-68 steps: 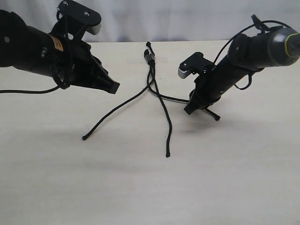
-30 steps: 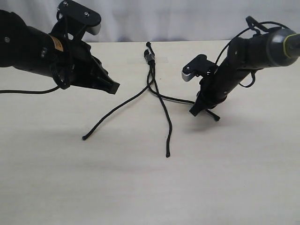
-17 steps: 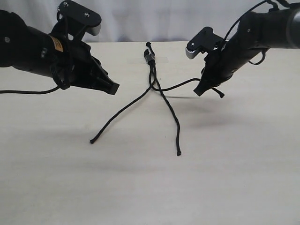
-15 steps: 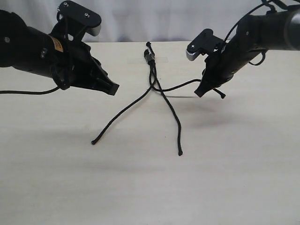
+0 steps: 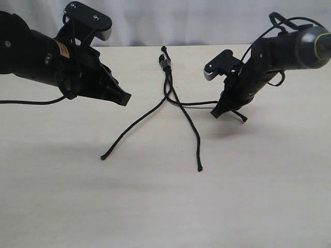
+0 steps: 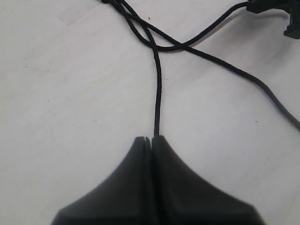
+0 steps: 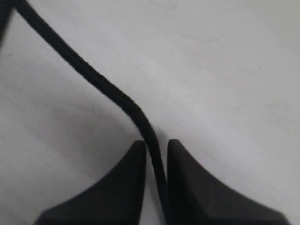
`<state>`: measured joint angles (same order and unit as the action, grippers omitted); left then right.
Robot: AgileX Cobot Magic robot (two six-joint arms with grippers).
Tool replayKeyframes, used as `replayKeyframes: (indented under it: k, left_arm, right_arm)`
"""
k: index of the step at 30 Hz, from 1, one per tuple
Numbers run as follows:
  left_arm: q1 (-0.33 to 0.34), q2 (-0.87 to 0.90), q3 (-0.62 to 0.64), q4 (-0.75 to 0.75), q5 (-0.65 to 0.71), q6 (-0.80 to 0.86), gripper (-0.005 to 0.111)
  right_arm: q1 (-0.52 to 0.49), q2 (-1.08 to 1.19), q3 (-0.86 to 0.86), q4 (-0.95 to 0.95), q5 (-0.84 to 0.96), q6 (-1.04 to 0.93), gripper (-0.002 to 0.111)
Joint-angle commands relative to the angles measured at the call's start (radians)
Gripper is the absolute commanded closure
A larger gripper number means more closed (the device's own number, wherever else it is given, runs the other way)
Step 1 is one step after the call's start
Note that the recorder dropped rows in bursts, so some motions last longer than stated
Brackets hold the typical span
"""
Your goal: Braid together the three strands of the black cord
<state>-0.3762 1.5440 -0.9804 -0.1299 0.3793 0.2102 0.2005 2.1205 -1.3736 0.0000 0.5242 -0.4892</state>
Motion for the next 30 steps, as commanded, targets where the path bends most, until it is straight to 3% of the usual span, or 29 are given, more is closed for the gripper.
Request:
replayKeyframes:
  k: [1, 4, 7, 9, 12, 13, 19, 24, 27, 30]
  left_arm:
    - [-0.009, -0.006, 0.001, 0.004, -0.004, 0.002, 0.107]
    - [-0.009, -0.006, 0.001, 0.004, -0.002, 0.002, 0.107]
    - [-0.009, -0.006, 0.001, 0.004, -0.005, 0.002, 0.107]
    - [-0.009, -0.006, 0.001, 0.014, -0.024, 0.002, 0.107]
    - [-0.009, -0.016, 0.001, 0.017, -0.040, 0.002, 0.107]
    - [-0.009, -0.032, 0.006, 0.017, -0.045, 0.002, 0.107]
    - [-0.009, -0.424, 0.296, 0.013, -0.456, 0.002, 0.107]
    - [-0.009, -0.767, 0.595, 0.012, -0.788, -0.008, 0.107]
    - [-0.009, -0.886, 0.669, 0.012, -0.831, -0.004, 0.107]
    - [-0.009, -0.988, 0.688, 0.012, -0.751, -0.002, 0.107]
  right_arm:
    - [-0.002, -0.002, 0.000, -0.052, -0.023, 0.095, 0.066]
    - [-0.002, -0.004, 0.000, -0.052, -0.023, 0.101, 0.044]
    - [-0.002, -0.053, 0.000, -0.052, -0.001, 0.101, 0.042]
    - [-0.002, -0.160, 0.000, -0.036, 0.028, 0.101, 0.054]
    - [-0.002, -0.369, 0.029, -0.009, -0.017, 0.111, 0.093]
    - [-0.002, -0.412, 0.052, 0.000, -0.060, 0.112, 0.102]
    - [-0.002, -0.797, 0.471, 0.183, -0.502, 0.127, 0.104]
    - [-0.002, -1.012, 0.740, 0.299, -0.685, 0.138, 0.104]
    - [-0.002, -1.091, 0.805, 0.309, -0.682, 0.189, 0.104]
    - [-0.002, -1.148, 0.851, 0.309, -0.675, 0.218, 0.104]
